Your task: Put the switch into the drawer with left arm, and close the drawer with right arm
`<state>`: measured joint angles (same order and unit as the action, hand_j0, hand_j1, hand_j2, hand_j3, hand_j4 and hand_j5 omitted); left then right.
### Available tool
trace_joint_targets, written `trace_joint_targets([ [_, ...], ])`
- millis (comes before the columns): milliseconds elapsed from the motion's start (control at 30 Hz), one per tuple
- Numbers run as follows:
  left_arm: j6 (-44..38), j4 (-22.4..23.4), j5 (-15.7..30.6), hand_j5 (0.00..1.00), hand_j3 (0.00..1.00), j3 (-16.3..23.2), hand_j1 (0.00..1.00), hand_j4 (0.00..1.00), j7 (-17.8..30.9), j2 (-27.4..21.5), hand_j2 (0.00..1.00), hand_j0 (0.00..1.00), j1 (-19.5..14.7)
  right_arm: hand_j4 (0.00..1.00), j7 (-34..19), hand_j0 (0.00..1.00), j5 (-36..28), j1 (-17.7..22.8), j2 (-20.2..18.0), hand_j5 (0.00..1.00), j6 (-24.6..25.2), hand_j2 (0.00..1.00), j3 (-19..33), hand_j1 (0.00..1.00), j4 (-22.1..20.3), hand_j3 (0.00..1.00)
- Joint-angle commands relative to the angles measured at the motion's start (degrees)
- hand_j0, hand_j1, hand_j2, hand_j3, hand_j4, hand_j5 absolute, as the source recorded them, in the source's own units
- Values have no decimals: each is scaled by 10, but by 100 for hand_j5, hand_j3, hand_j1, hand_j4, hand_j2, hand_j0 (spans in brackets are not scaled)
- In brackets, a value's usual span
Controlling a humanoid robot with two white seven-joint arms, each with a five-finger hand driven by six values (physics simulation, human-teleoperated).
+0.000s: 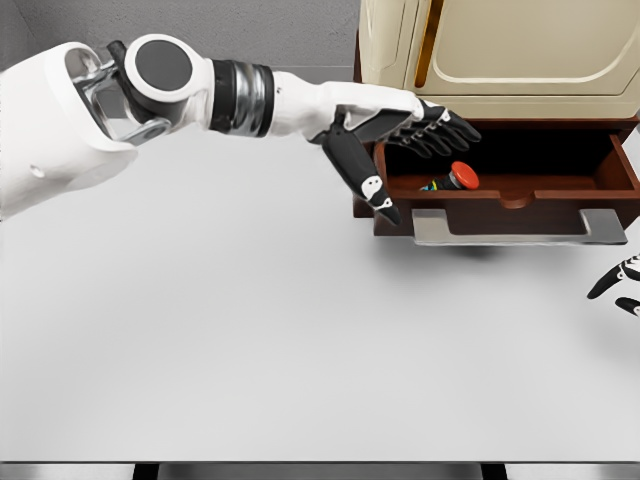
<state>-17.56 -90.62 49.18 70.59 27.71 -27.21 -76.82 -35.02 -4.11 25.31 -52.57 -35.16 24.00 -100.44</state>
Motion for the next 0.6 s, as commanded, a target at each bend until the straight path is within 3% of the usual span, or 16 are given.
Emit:
trace_joint_targets([
  [0,-7,27,14,96,96,0,96,96,-14,19,96,96,0,53,0,53,-4,0,-1,53,2,53,0,53,0,53],
  [367,-7,52,9,96,96,16,96,96,-15,52,96,96,23,53,0,53,-5,0,0,53,2,53,0,53,0,53],
  [467,-6,95,8,97,97,16,97,97,-15,76,97,97,31,53,0,53,-4,0,0,53,2,53,0,53,0,53],
  [567,-5,101,8,97,97,16,97,97,-15,82,97,97,32,54,0,54,-4,0,0,54,2,54,0,54,0,54],
])
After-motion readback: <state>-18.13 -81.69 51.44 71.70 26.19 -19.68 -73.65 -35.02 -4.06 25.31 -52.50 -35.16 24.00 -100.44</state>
